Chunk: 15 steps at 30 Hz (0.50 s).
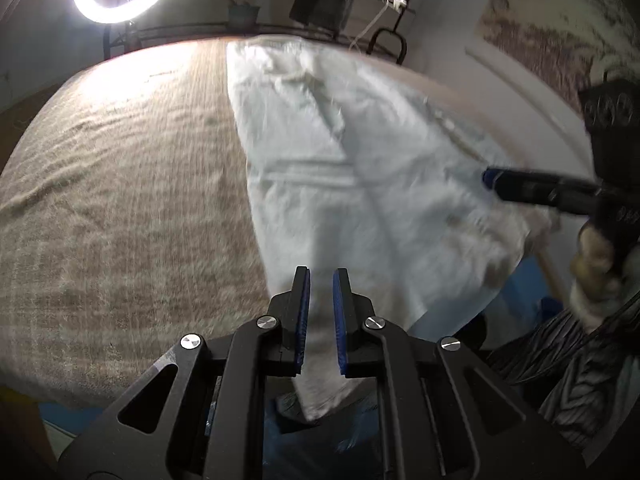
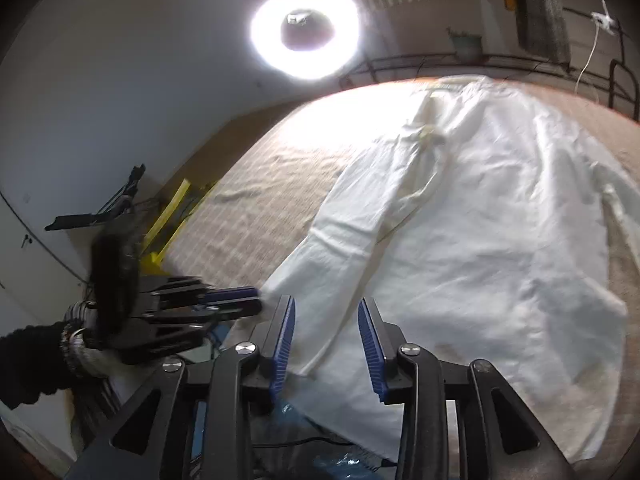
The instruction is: Fold small clothes
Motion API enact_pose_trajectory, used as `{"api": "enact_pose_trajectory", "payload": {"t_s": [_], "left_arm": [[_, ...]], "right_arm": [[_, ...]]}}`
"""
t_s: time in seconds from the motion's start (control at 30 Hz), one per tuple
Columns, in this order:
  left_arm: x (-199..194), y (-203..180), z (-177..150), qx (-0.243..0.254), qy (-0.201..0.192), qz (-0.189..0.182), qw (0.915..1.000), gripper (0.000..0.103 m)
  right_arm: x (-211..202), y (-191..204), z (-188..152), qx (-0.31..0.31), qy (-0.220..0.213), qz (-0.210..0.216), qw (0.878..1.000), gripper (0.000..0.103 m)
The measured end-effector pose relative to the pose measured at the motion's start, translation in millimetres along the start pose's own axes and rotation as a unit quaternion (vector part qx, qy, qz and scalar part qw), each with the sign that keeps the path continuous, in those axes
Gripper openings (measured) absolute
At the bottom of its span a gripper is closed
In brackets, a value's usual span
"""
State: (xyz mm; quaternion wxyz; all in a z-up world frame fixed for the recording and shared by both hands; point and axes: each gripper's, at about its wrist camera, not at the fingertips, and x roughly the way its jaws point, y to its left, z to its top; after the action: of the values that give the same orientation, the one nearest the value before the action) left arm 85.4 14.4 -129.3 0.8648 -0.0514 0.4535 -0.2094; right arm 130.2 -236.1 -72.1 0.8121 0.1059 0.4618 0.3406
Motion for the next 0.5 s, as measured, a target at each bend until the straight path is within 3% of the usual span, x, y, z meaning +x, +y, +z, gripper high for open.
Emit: {"api": "enact_pose_trajectory", "payload": {"t_s": [0.17, 0.2, 0.23, 0.3, 0.37, 0.5], "left_arm": [[-5.8, -20.6, 27.5, 0.011, -0.025, -0.010, 0.9996, 0.010], [-4.7, -27.3, 33.5, 0.020, -0.028, -0.008, 0.9994, 0.020], [-4.7, -32.5, 37.2, 0.026, -0.031, -0.007, 0.9992, 0.037], [-4.6, -43.1, 44.9, 0.031, -0.042, -0.012, 0.9986, 0.047], [-1.6, -53.7, 51.9, 0.039, -0.040, -0.021, 0.9982, 0.047], [3.0, -76.4, 64.6, 0.057, -0.038, -0.040, 0.9969, 0.047]], "right_arm": [[-18.5, -11.9, -5.8, 0.032, -0.038, -0.037, 0.998, 0.045], [-25.1, -16.4, -7.4, 0.041, -0.044, -0.046, 0.997, 0.045], [-30.2, -23.1, -8.8, 0.051, -0.049, -0.055, 0.996, 0.046], [-43.2, -38.5, -10.2, 0.077, -0.058, -0.071, 0.993, 0.053], [-59.2, -53.0, -9.2, 0.099, -0.071, -0.082, 0.989, 0.065], [-93.8, -81.9, -6.8, 0.134, -0.082, -0.114, 0.981, 0.065]]}}
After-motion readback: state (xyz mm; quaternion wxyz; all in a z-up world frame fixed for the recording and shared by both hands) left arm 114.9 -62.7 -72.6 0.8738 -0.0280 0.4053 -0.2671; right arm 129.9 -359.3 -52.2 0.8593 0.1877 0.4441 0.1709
